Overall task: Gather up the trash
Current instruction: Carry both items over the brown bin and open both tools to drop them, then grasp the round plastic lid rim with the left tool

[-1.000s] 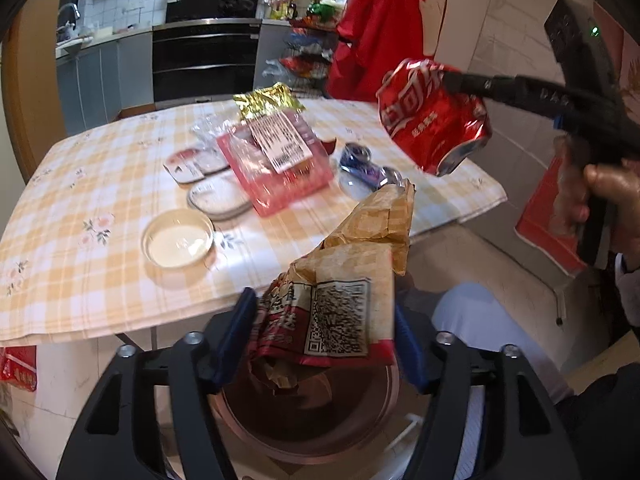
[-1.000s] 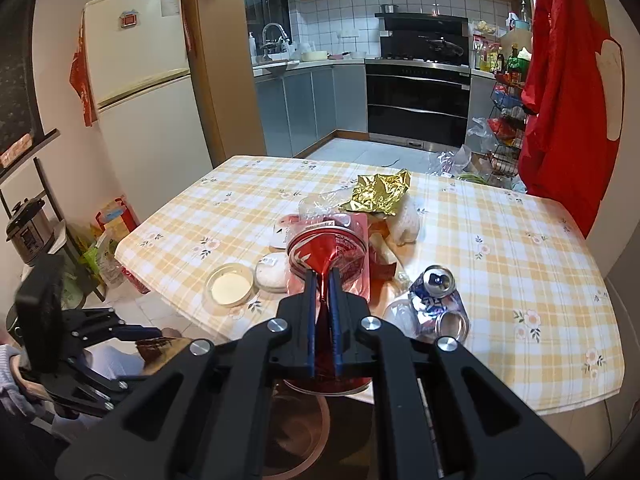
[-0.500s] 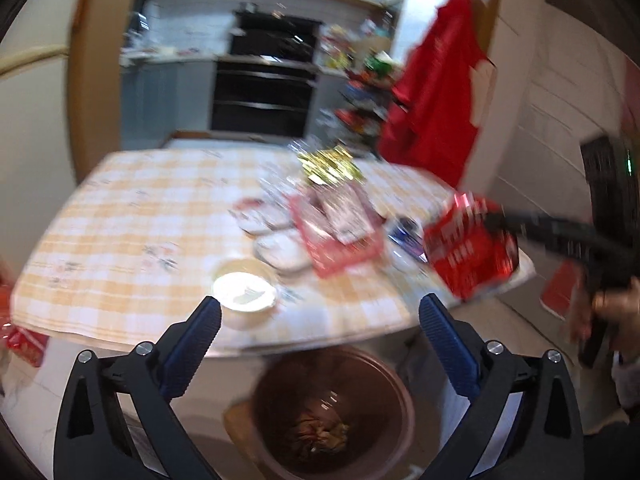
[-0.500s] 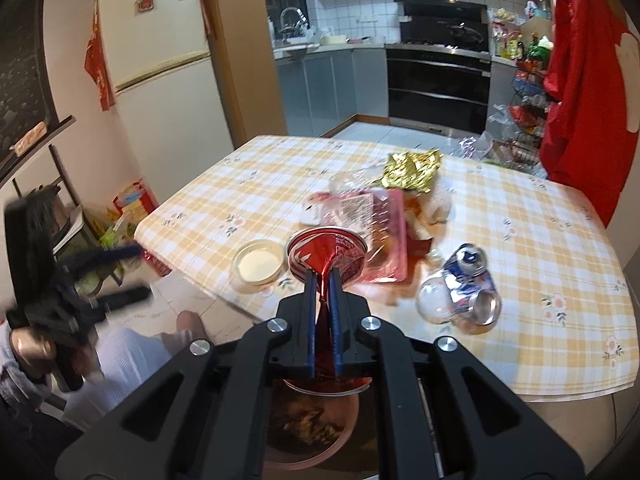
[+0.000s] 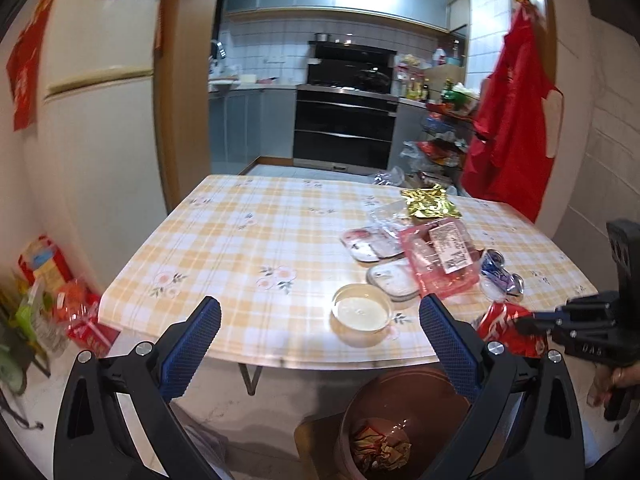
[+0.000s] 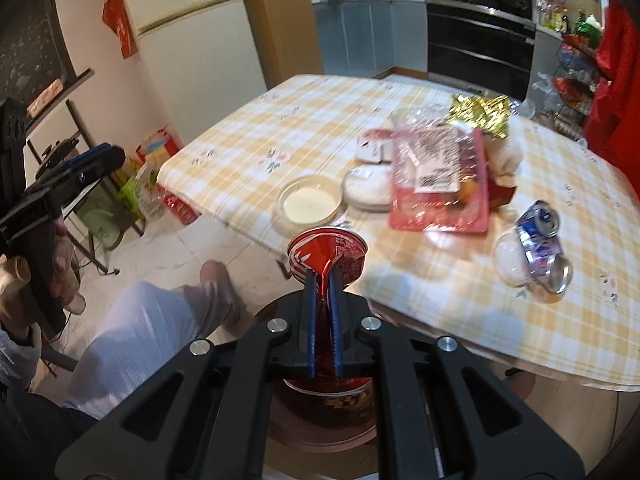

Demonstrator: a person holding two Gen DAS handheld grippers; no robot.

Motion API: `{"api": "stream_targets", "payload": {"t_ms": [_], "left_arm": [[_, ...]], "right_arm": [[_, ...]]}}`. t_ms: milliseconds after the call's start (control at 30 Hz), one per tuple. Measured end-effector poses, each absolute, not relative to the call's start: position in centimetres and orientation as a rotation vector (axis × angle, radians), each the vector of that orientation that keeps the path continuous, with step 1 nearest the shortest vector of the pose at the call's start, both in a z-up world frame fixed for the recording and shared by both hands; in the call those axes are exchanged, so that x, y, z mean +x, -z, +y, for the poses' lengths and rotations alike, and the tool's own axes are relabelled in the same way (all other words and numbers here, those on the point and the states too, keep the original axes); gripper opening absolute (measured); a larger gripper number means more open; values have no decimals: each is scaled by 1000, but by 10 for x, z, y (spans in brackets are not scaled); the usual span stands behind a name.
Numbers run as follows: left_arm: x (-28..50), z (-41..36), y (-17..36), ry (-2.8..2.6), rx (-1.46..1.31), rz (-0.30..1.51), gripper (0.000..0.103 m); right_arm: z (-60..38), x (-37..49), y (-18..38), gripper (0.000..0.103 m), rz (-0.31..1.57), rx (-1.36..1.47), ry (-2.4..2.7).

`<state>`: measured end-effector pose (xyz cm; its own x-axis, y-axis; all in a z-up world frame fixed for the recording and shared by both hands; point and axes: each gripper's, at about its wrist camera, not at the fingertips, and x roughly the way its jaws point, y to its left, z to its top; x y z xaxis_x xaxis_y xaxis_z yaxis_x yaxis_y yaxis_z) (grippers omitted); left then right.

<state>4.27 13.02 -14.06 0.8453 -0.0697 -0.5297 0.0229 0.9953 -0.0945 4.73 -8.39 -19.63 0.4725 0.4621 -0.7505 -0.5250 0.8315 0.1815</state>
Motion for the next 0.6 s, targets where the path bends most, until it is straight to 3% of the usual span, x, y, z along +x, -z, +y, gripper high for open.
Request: {"api": "stream_targets", "payload": {"t_ms": [167,267,300,333,367,433,600], "left_arm": [[42,141,148,32,-108,575,97],[42,140,150,32,-110,579,97],[42,140,151,33,-109,579,97],[42,138,151,34,-107,581,97],[42,137,152,34,-103,582,97],[44,135,154,37,-100,586,97],[46,131,159,44,-84,594,97]], "right_arm": [[-74,49,207,13,947,-77,-625],[-74,49,206,48,936,-70,-621],[-75,49,205,64,926,-70,-614],[-75,49,203,71,915,-72,-607],[-77,50,202,74,907,-75,-600],[-80,52,200,91,894,-89,-554],[-98,60,201,97,874,-87,-458]]}}
